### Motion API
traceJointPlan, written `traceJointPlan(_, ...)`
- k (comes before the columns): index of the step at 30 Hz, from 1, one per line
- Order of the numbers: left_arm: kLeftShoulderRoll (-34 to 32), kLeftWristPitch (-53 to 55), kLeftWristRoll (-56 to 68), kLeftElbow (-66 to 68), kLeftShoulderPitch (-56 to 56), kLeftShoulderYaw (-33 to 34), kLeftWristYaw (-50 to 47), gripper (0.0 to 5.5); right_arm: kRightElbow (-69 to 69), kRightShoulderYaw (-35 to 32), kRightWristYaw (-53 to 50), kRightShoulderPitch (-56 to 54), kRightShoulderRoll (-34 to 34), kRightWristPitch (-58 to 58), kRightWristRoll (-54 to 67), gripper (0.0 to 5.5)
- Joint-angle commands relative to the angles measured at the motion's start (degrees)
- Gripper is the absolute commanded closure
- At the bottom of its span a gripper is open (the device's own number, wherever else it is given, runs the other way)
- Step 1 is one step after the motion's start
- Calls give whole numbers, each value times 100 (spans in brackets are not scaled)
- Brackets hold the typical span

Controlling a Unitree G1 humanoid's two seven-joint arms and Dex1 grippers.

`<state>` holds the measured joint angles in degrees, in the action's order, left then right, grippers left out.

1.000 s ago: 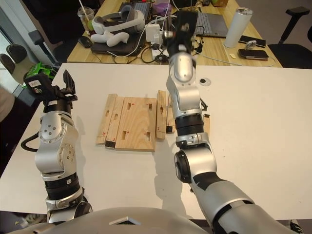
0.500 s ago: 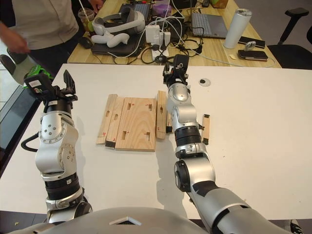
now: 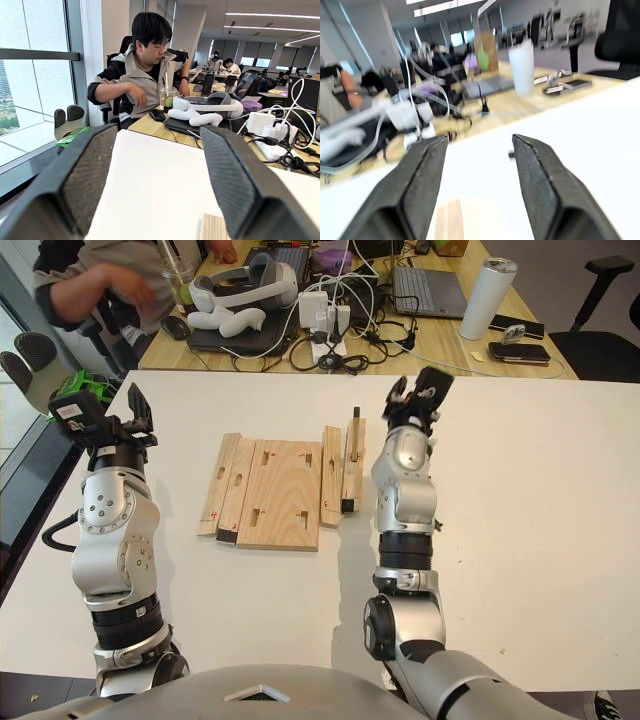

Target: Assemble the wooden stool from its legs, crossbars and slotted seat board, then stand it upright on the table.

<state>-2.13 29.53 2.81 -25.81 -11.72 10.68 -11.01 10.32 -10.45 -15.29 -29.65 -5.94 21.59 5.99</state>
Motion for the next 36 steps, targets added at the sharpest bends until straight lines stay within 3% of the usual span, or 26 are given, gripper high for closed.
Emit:
traceJointPlan(1,-37,-23,-39,54,-91,7,24,246,212,463,568,79,-25,95,8,311)
traceJointPlan(7,-42,-6,-54,31,-72,16,24,246,141,953,1433,53,-55,878,251,311)
traceJointPlan(15,-20,34,-69,-9,-41,7,-5,246,812,-417,648,-753,283,936,715,311)
traceJointPlan(19,-11,37,-70,-17,-31,11,-17,246,1795,-337,1029,-1104,643,921,627,311)
traceJointPlan(24,-8,28,-68,16,-56,-11,-11,246,3219,-151,1223,-1725,736,483,404,228)
traceJointPlan(31,-23,51,-66,42,-77,-48,21,246,5254,-495,994,-2522,854,-76,464,228)
traceJointPlan(36,-26,56,-67,54,-77,-68,28,246,5851,-615,1213,-2655,857,-234,523,251)
